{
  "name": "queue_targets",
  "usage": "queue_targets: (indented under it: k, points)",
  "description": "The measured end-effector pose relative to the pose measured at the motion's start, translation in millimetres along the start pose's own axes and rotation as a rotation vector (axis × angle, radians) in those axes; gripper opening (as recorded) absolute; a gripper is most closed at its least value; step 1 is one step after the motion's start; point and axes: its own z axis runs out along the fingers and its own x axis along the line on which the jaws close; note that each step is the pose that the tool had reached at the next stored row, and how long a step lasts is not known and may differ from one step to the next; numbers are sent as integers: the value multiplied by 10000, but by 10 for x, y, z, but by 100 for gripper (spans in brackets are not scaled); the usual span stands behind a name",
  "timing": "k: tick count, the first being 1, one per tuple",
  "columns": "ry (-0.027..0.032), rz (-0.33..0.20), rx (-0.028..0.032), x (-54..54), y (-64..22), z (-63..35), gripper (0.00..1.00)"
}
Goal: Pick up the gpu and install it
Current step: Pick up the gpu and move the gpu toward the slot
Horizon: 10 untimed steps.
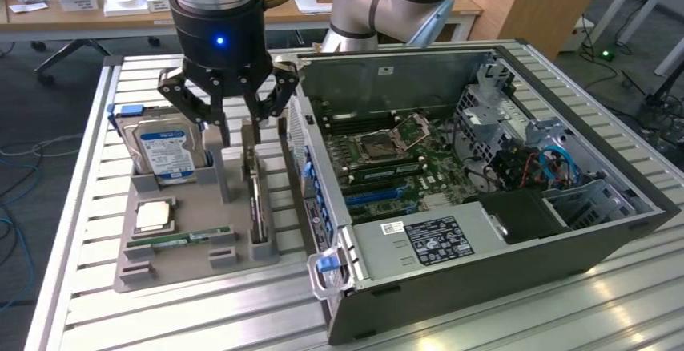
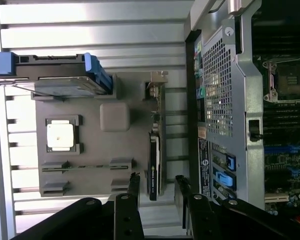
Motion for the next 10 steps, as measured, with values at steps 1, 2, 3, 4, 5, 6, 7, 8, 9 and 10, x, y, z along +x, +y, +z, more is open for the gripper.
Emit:
queue_targets:
  k: [1,2,3,4,5,6,7,8,9,10]
  points:
    - [0,0,1,1,-1,18,42]
    - [0,0,0,1,-2,36,42]
    - [0,0,1,2,-3,54,42]
    - [0,1,1,2,-3,70,42]
    - [0,0,0,2,-4,85,42]
    - [-1,0,0,3,-4,99,42]
    - [-1,0,0,3,-5,113,42]
    - [-1,0,0,4,-6,127,42]
    - [-1,0,0,4,-6,140,42]
    - [-1,0,0,4,-7,148,42]
